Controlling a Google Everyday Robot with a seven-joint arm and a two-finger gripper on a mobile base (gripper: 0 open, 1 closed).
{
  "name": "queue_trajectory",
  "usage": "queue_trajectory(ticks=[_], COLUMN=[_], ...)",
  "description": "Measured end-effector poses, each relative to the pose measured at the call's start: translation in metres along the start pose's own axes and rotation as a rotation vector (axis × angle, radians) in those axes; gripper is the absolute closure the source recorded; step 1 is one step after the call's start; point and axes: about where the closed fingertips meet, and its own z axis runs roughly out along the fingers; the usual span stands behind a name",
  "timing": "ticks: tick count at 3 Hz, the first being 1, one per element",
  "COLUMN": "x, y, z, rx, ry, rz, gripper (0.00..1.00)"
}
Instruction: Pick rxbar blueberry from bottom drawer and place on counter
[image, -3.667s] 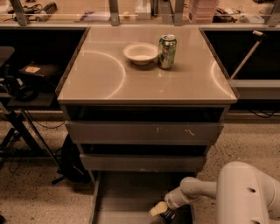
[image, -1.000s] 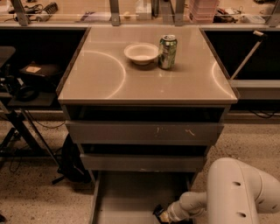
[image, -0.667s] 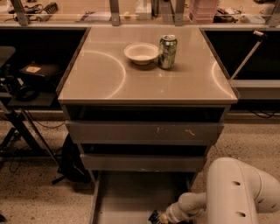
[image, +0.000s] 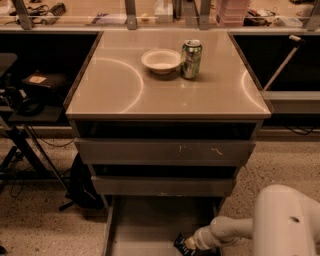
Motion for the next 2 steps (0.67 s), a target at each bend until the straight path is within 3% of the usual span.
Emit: queue_trajectory(ticks=[1,2], x=[-0.041,-0.082], y=[-0.013,-0.028], z=[-0.062,-0.147], rx=[-0.035,-0.073], ry=[-0.115,-0.228], rz=[0.017,-0.002], gripper=[1.00,1.00])
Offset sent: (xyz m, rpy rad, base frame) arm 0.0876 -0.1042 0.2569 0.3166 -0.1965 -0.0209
